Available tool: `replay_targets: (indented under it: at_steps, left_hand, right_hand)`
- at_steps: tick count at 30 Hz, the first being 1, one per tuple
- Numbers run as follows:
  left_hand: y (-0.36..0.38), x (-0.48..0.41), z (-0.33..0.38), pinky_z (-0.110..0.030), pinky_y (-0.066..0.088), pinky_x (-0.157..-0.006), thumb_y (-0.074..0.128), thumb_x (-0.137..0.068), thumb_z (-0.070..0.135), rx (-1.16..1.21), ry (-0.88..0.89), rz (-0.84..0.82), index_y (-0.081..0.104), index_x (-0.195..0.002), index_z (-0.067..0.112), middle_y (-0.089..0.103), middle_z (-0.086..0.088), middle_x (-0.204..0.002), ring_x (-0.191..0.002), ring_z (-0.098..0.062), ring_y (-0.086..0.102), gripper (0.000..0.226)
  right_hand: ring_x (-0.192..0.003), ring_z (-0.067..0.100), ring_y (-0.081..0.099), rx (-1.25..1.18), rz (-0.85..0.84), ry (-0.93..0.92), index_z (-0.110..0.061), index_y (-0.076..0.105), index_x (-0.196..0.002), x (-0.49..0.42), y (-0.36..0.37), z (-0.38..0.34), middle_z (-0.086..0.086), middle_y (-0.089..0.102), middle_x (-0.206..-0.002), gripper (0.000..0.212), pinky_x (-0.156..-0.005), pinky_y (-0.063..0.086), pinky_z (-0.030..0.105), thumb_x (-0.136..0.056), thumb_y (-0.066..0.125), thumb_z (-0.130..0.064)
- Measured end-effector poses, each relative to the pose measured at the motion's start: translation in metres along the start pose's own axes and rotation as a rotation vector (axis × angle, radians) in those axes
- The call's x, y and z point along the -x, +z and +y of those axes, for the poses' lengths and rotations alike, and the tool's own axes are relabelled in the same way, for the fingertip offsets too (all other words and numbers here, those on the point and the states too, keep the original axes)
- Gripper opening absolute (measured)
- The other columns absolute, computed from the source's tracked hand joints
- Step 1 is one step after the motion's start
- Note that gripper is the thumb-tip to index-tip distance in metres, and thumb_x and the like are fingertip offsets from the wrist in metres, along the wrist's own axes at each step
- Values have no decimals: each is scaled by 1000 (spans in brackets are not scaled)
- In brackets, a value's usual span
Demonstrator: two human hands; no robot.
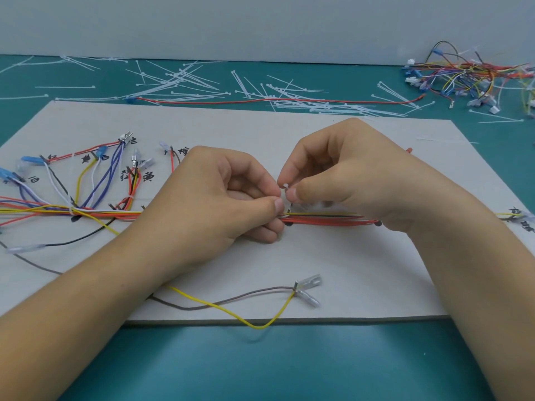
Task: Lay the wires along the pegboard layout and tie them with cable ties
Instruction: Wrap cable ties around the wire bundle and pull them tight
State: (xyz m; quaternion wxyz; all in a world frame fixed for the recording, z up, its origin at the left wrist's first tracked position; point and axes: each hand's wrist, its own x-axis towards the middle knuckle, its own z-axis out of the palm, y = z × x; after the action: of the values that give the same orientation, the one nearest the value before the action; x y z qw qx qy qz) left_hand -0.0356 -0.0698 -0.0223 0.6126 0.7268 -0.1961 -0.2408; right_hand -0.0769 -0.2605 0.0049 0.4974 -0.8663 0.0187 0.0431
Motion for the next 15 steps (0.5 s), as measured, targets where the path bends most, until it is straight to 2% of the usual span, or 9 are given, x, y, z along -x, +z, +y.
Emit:
replay_targets:
  at_steps: [8, 15]
  left_hand:
    - [0, 0, -1, -33, 65, -59, 77, -85, -4, 10, 18, 7, 70, -83, -1, 73, -23, -69, -64, -31, 77, 7]
    - [-1, 0, -1, -36, 66, -61, 76, -85, -6, 16, 20, 6, 70, -85, -3, 73, -22, -69, -65, -32, 78, 6]
  right_hand:
    - [-54, 9, 57, 17, -1, 11, -13, 77, -77, 0, 1, 0, 6, 71, -64, 15, -50, 43, 17, -76, 79, 2]
    - [-55, 10, 56, 20, -10, 4, -12, 77, -78, 0, 2, 0, 13, 72, -68, 14, -50, 43, 18, -77, 79, 2]
